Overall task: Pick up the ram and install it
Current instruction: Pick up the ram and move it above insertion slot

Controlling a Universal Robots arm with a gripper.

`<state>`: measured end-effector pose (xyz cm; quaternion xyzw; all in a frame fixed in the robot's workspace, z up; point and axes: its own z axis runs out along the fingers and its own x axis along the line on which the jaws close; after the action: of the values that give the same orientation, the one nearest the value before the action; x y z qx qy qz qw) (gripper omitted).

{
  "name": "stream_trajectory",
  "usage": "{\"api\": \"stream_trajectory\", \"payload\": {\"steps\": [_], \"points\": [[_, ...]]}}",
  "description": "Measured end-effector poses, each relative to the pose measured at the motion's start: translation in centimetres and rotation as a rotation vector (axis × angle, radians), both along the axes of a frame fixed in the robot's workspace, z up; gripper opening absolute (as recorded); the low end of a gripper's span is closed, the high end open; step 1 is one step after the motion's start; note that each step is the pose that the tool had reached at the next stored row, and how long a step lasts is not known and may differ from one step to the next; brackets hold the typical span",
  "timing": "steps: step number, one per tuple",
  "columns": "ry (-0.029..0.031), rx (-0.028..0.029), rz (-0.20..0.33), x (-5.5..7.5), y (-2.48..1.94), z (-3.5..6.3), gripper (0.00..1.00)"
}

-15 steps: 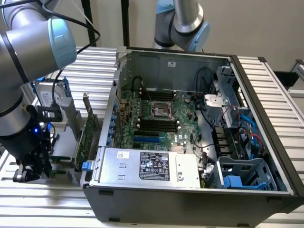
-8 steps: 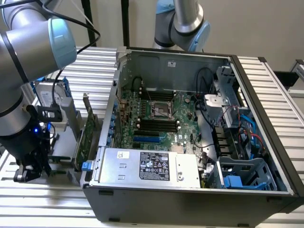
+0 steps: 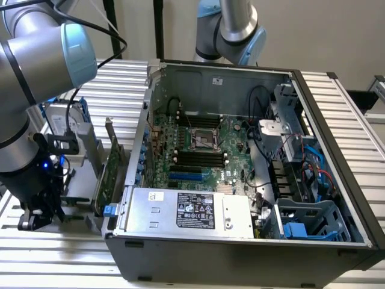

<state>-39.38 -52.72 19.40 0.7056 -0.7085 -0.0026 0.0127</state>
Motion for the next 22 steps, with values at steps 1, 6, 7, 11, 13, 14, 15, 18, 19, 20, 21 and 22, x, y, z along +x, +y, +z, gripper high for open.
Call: {"api": "stream_trajectory", "payload": {"steps": [1, 6, 7, 11, 13, 14, 15, 18, 19, 20, 21, 22], "points": [[0.0, 0.0, 0.0, 0.0, 0.0, 0.0, 0.0], [0.0, 0.0, 0.0, 0.0, 0.0, 0.0, 0.0], [0.0, 0.0, 0.0, 0.0, 0.0, 0.0, 0.0], [-0.0001, 0.0001, 0.0, 0.0, 0.0, 0.04, 0.0], [0.0001, -0.0001, 0.0, 0.0, 0.0, 0.18, 0.0], [0.0, 0.0, 0.0, 0.0, 0.0, 0.28, 0.0], [0.0, 0.0, 0.0, 0.0, 0.0, 0.42, 0.0], [-0.0001, 0.0001, 0.0, 0.0, 0.0, 0.99, 0.0], [0.0, 0.0001, 0.0, 0.0, 0.0, 1.25, 0.0], [-0.0001, 0.0001, 0.0, 0.0, 0.0, 1.53, 0.0], [0.0, 0.0, 0.0, 0.0, 0.0, 1.84, 0.0], [0.0, 0.0, 0.0, 0.0, 0.0, 2.15, 0.0]]}}
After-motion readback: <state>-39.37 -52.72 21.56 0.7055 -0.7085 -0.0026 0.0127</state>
